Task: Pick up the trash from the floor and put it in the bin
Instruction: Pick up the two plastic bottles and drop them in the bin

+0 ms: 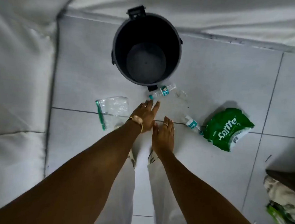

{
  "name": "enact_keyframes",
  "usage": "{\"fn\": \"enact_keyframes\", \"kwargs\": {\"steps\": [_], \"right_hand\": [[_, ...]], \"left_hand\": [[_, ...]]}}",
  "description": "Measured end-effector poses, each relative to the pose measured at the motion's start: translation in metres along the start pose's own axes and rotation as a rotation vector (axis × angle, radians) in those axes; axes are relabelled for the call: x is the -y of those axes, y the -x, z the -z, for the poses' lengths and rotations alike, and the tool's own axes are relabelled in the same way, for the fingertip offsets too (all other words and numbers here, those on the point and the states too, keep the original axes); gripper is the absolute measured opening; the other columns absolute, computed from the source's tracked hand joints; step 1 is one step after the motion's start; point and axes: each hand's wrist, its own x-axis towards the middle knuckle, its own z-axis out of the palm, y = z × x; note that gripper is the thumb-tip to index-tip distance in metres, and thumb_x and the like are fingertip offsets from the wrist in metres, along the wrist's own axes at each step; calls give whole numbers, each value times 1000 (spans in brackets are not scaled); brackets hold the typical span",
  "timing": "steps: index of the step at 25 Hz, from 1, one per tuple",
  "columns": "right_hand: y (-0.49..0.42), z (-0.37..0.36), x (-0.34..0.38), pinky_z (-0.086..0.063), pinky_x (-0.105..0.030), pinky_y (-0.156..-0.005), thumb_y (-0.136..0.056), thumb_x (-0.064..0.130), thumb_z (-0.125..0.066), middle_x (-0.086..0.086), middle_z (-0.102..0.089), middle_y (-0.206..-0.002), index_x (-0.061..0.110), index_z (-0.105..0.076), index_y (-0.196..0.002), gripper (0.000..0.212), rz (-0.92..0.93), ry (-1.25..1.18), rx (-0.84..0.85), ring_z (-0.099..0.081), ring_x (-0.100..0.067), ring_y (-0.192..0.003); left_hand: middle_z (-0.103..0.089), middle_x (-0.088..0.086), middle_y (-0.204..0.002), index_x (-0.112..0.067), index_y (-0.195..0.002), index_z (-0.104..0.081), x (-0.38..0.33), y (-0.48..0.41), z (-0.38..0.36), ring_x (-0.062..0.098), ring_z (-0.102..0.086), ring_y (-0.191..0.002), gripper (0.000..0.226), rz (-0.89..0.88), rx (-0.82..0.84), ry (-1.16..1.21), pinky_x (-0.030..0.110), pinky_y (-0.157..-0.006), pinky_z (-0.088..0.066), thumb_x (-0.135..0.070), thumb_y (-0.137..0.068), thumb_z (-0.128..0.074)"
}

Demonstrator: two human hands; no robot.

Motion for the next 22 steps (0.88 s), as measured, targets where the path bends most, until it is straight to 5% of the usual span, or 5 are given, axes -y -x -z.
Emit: {"fn": "enact_keyframes", "kwargs": {"steps": [4, 8, 15, 19, 22], "right_hand": [[-81, -18, -38, -9, -41, -124, -100, 19, -43, -14, -11, -162, 8, -10, -152, 63, -55, 19, -108, -5, -28, -150], [-142, -19, -103, -5, -48, -121, -88, 3, -56, -15, -6, -162, 9, -3, -152, 83, -87, 414, -183, -1, -33, -149], [-171, -8, -191, -5, -53, -120, -84, 21, -67, -21, -14, -159, 5, -1, -151, 95, -124, 886, -146, -4, -39, -148], [-184, -1, -170, -9, -53, -121, -87, 18, -63, -23, -36, -150, 3, -20, -148, 77, -55, 868, -195, -14, -40, -146], [-175, 5, -129, -22, -53, -118, -89, 22, -61, -24, -45, -142, 4, -26, -146, 70, -39, 505, -256, -33, -41, -138]], "left_hand": [[-17, 27, -156, -5, -149, -21, -2, -105, -25, 44, -24, -142, 62, 0, -54, -39, 46, -118, -27, -22, -96, -47], [-11, 31, -155, -14, -146, -29, 1, -165, -52, 50, -26, -137, 56, 11, 14, -110, 52, -115, -29, -12, -94, -48], [-22, 31, -151, -21, -142, -37, -11, -153, -75, 47, -43, -122, 63, -25, -177, -55, 52, -98, -44, 2, -85, -51], [-29, 32, -146, -22, -138, -42, -23, -103, -53, 44, -50, -116, 66, -81, -299, 193, 45, -86, -57, 1, -78, -56], [-28, 33, -147, -24, -138, -36, -39, -52, -8, 43, -46, -123, 65, -158, -456, 331, 41, -91, -53, -5, -80, -58]]}}
